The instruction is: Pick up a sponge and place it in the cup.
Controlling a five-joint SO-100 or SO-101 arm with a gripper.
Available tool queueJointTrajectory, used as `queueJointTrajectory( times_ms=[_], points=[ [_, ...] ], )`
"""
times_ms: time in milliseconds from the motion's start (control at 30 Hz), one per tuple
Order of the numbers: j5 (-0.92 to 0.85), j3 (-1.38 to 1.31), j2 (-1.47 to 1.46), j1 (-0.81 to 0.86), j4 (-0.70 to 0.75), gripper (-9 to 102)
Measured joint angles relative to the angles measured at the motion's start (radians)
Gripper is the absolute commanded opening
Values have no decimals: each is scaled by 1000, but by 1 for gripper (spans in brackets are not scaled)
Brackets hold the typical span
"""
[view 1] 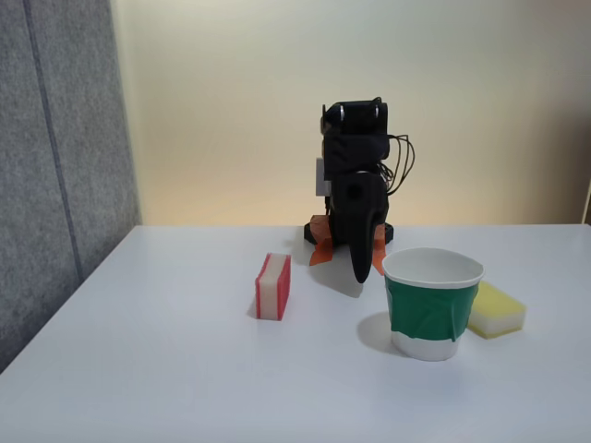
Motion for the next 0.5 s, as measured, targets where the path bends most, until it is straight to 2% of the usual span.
queueJointTrajectory(
  times_ms=[500],
  points=[
    [-5,0,14,-2,0,0]
  ],
)
